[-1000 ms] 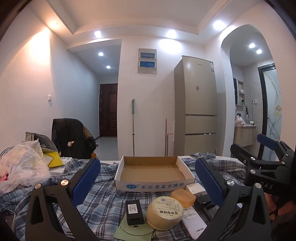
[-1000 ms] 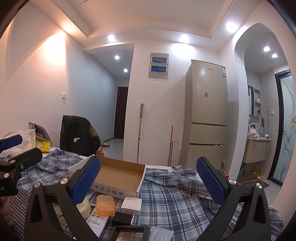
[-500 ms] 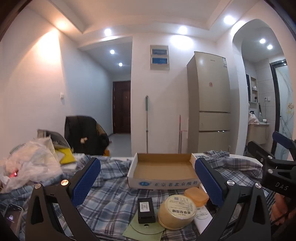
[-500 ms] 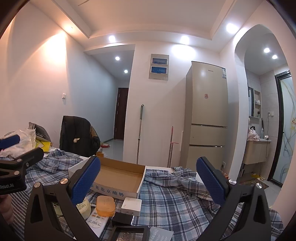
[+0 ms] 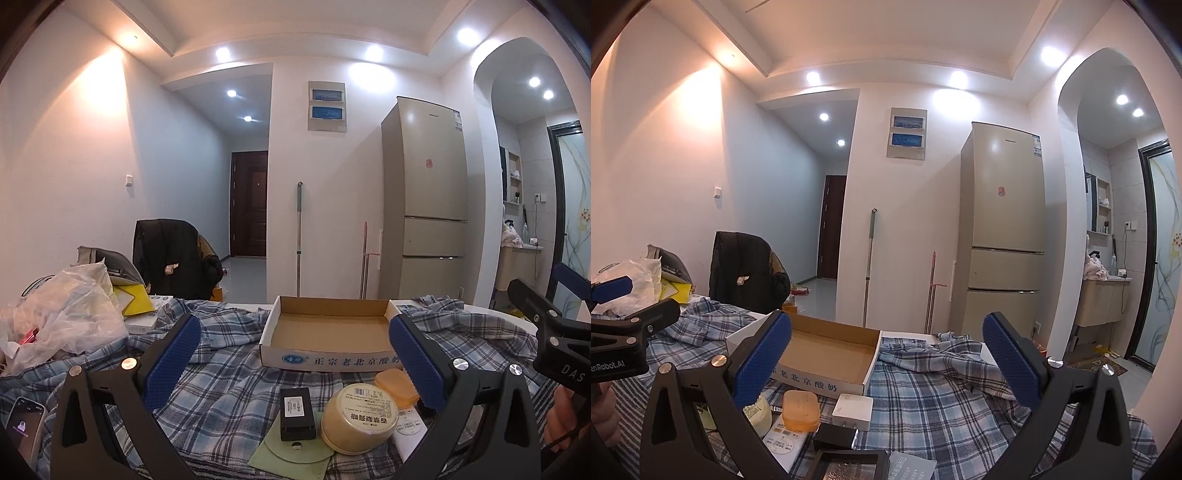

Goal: Organize rigid objects

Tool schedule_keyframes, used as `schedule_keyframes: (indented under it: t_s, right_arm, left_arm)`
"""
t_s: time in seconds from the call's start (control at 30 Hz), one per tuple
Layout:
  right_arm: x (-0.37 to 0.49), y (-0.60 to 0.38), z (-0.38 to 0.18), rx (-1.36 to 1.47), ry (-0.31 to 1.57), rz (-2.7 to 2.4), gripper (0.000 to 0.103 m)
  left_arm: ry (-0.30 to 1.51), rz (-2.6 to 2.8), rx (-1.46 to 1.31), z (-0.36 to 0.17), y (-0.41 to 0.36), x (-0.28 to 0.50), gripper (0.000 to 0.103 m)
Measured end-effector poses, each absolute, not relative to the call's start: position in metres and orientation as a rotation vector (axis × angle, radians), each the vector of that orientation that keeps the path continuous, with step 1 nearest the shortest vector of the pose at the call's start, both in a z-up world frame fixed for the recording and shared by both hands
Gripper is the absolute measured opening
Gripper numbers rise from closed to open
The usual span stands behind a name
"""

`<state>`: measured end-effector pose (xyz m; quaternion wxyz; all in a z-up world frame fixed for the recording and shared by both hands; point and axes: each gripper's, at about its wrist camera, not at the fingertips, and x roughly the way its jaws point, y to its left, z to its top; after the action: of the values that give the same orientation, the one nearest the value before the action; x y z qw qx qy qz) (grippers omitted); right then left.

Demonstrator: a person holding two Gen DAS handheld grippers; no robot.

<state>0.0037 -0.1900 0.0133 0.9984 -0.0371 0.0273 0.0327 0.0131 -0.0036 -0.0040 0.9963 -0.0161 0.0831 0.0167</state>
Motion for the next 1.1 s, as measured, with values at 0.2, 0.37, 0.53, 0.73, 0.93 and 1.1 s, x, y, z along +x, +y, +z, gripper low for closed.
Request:
schedule_keyframes:
  t_s: [0.2,0.37,0.53,0.73,0.93,1.1]
  right_arm:
    - [0.0048,-0.19,0.0138,-0.073,0.066,0.067,0.103]
    - [0.0058,-0.191,0.014,-0.073,0.072,0.068,0.103]
    - [0.0058,-0.1914,0.0141,-0.076,0.071,0.067,0.103]
    - [0.0059,-0.1879,0.0131,-0.086,0.065,0.066,0.103]
    - [0.0113,-0.191,0.0128,-0.072,0.09,0.066,0.103]
    - [0.0091,-0.1936,0.0126,-0.062,0.084,0.06,0.103]
  left_arm:
    - [0.196,0.035,-0.024,-0.0068,-0.0045,0.0178,0.103]
    - [0.19,0.027,-0.03,-0.0067,-0.0038,0.0169,0.103]
    - [0.188,0.02,-0.034,-0.0068,-0.003,0.0171,0.103]
    - [0.194,0.01,-0.025,-0.008,-0.006,0.0175,0.103]
    - [0.192,-0.059,-0.052,-0.0076,-0.003,0.0153,0.103]
    - [0.176,-0.082,-0.053,-0.0064,-0.0041,0.0115,0.103]
